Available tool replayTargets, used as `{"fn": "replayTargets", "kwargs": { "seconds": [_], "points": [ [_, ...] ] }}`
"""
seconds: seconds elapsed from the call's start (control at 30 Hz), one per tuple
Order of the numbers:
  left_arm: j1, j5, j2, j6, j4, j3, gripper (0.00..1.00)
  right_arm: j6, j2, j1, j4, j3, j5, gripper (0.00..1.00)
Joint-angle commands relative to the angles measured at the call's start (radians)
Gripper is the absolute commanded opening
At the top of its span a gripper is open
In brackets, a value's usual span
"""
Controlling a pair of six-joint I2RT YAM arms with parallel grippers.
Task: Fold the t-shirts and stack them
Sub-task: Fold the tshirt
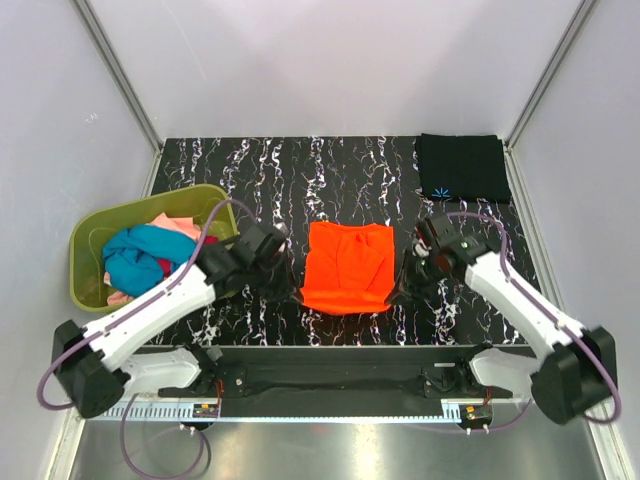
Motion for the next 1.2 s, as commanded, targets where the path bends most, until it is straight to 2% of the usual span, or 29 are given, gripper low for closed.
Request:
{"fn": "replayTargets", "kwargs": {
  "seconds": [0.0, 0.2, 0.4, 0.53, 0.57, 0.6, 0.63, 0.7, 0.73, 0.77, 0.8, 0.83, 0.87, 0.93, 0.97, 1.03, 1.07, 1.17],
  "points": [
    [0.078, -0.025, 0.075, 0.092, -0.042, 0.111, 0.00, -0.083, 0.095, -0.032, -0.021, 0.124, 0.032, 0.00],
    [0.200, 0.042, 0.272, 0.212, -0.049, 0.305, 0.00, -0.166, 0.254, -0.147, -0.024, 0.254, -0.020, 0.00],
    [0.264, 0.100, 0.492, 0.300, -0.080, 0.537, 0.01, -0.221, 0.438, -0.215, -0.018, 0.397, -0.071, 0.00],
    [0.315, 0.081, 0.691, 0.330, -0.086, 0.689, 0.03, -0.259, 0.608, -0.253, 0.025, 0.518, -0.091, 0.07],
    [0.327, 0.074, 0.735, 0.353, -0.076, 0.750, 0.04, -0.264, 0.697, -0.259, 0.033, 0.591, -0.090, 0.11],
    [0.350, 0.071, 0.781, 0.361, -0.091, 0.795, 0.09, -0.270, 0.742, -0.265, 0.039, 0.631, -0.073, 0.27],
    [0.366, 0.068, 0.890, 0.367, -0.101, 0.851, 0.15, -0.287, 0.783, -0.285, 0.063, 0.670, -0.067, 0.35],
    [0.401, 0.048, 0.990, 0.393, -0.159, 1.011, 0.34, -0.298, 0.906, -0.302, 0.086, 0.786, -0.076, 0.55],
    [0.415, 0.041, 1.068, 0.407, -0.190, 1.071, 0.36, -0.316, 0.999, -0.316, 0.024, 0.925, -0.091, 0.59],
    [0.430, 0.010, 1.075, 0.410, -0.203, 1.137, 0.42, -0.325, 1.029, -0.318, 0.001, 0.979, -0.105, 0.60],
    [0.436, -0.025, 1.067, 0.407, -0.185, 1.143, 0.58, -0.339, 1.047, -0.316, -0.051, 1.030, -0.078, 0.61],
    [0.442, -0.016, 1.057, 0.409, -0.163, 1.149, 0.66, -0.345, 1.063, -0.319, -0.074, 1.075, -0.050, 0.62],
    [0.448, -0.007, 1.038, 0.412, -0.146, 1.184, 0.69, -0.351, 1.061, -0.319, -0.090, 1.130, -0.007, 0.63],
    [0.447, -0.019, 1.030, 0.428, -0.167, 1.232, 0.69, -0.371, 1.043, -0.319, -0.122, 1.158, 0.021, 0.65],
    [0.444, -0.019, 0.995, 0.436, -0.166, 1.232, 0.68, -0.376, 1.031, -0.319, -0.130, 1.152, 0.035, 0.64],
    [0.438, 0.031, 0.939, 0.439, -0.131, 1.122, 0.60, -0.371, 0.977, -0.312, -0.130, 1.089, 0.035, 0.62],
    [0.436, 0.075, 0.903, 0.432, -0.058, 1.061, 0.57, -0.370, 0.953, -0.292, -0.113, 1.056, 0.006, 0.62],
    [0.427, 0.188, 0.768, 0.409, 0.091, 0.779, 0.55, -0.371, 0.851, -0.258, -0.038, 0.914, -0.004, 0.64]
  ]
}}
